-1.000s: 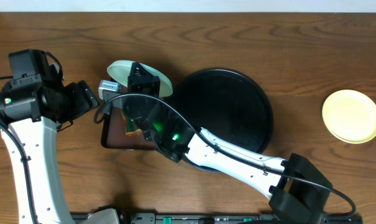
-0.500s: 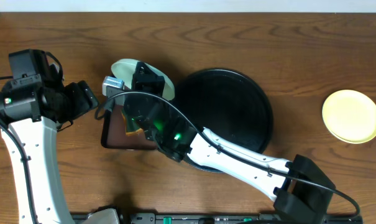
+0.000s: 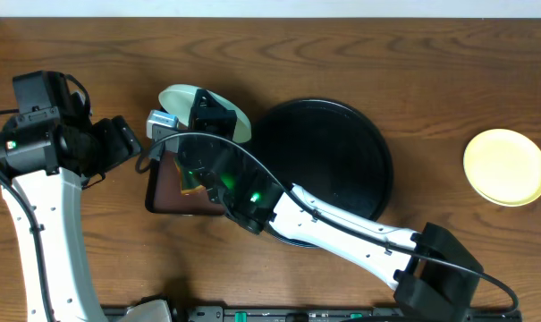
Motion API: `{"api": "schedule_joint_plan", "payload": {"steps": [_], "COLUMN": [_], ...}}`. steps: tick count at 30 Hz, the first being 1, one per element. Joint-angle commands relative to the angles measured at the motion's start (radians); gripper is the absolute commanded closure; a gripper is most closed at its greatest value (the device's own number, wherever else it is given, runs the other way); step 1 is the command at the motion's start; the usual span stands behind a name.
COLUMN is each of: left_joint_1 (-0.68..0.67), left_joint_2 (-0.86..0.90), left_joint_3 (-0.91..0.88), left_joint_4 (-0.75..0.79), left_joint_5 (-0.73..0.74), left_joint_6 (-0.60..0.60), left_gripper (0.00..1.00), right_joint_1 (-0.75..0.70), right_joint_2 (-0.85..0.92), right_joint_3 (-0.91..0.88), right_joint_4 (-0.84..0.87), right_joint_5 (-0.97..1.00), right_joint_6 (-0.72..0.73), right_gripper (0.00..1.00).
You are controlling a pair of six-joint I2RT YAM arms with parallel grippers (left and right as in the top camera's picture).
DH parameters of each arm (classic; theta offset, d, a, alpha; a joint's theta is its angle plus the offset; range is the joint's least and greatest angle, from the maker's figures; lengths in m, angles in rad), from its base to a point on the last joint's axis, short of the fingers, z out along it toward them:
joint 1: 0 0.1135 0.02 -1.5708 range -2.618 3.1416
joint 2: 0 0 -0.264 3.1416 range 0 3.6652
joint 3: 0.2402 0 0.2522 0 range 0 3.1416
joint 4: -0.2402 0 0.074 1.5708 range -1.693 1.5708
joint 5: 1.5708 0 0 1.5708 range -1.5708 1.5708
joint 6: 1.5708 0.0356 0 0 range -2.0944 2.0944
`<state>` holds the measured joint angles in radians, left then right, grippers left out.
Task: Clean dirty plates on tray and stack at the side
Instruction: 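Lift the pale green plate with the right gripper and tilt it over the small tray, then carry the pale green plate right and stack it on the yellow plate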
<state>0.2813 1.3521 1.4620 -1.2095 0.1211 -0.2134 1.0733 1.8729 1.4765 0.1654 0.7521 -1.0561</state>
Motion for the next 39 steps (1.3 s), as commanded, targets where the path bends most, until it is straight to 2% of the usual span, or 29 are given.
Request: {"api": "schedule_joint_plan", "payload": {"steps": [1, 5, 33, 35, 37, 39], "left_joint_1": [0.005, 0.005, 0.005, 0.005, 0.005, 0.005], "left_joint_2": [-0.006, -0.006, -0.006, -0.006, -0.006, -0.006], "left_joint_3": [0.009, 0.009, 0.009, 0.009, 0.009, 0.009], "left_joint_4": [-0.005, -0.005, -0.005, -0.005, -0.005, -0.005], "left_joint_5": [-0.009, -0.009, -0.009, -0.009, -0.009, -0.009], "left_joint_6": [-0.008, -0.008, -0.008, -0.008, -0.008, -0.008], "left_gripper": [0.14, 0.14, 0.13, 0.13, 0.13, 0.13], "right_joint_1": [0.012, 0.028, 0.028, 0.025, 0.006, -0.035], "right_joint_2": [-0.018, -0.017, -0.017, -0.017, -0.017, -0.017], "right_joint_3": [0.011, 0.011, 0.011, 0.011, 0.011, 0.011], "right_joint_4": [0.036, -0.026, -0.001, -0.002, -0.017, -0.098], "right_joint_5": [0.015, -0.024, -0.016, 0.002, 0.066, 0.126], "right_joint_6": [-0.008, -0.036, -0.01, 0.026, 0.15, 0.409], "right_gripper": [0.99, 0.99, 0.99, 0.99, 0.99, 0.99]}}
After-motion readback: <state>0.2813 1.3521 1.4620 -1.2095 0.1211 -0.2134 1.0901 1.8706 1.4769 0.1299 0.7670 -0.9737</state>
